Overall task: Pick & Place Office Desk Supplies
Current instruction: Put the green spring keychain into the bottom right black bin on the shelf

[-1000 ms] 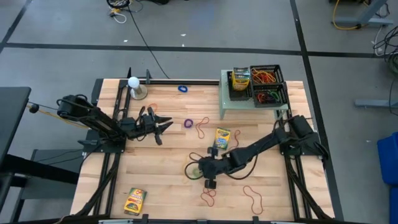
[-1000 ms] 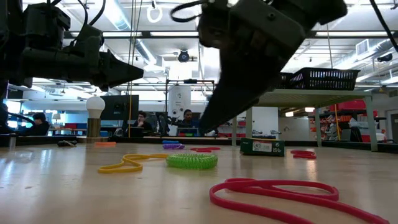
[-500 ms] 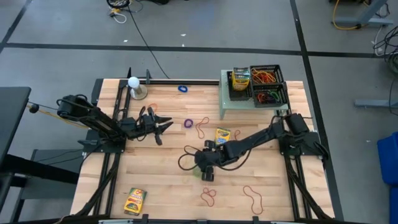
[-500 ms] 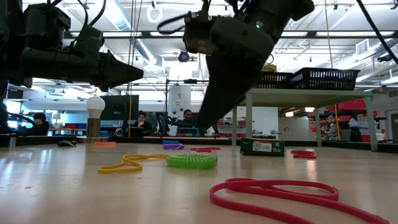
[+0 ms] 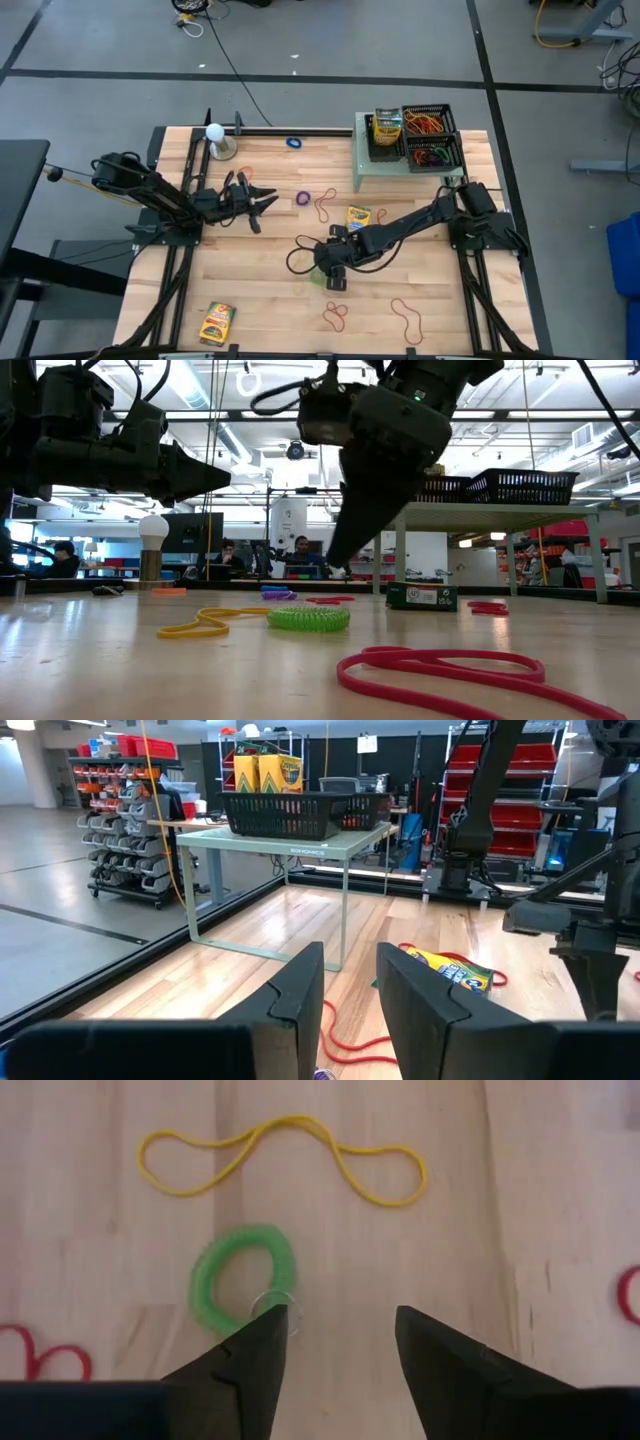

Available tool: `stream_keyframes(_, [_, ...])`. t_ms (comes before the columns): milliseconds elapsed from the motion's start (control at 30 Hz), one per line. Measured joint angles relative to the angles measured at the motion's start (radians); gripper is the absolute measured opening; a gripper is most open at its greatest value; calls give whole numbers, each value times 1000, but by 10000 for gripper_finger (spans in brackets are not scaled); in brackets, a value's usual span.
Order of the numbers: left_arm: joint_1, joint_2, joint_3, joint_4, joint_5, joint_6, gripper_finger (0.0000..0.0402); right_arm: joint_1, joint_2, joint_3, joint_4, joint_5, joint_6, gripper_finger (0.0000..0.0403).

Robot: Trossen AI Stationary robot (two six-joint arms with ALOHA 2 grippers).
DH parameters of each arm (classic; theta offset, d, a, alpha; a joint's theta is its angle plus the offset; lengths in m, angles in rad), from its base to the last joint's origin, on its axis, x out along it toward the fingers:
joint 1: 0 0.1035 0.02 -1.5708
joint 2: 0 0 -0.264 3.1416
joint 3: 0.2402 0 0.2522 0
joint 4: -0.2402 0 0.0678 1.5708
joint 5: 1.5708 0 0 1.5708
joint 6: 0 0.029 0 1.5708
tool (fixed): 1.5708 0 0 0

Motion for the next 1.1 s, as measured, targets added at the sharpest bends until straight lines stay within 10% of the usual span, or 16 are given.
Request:
stream_keyframes(500, [0,0,0,0,0,0,104,-11,40,-46,207,-122,-8,184])
stream_keyframes(1100, [0,0,2,-21,0,0,104,-25,108,-42,244,-127,-38,38])
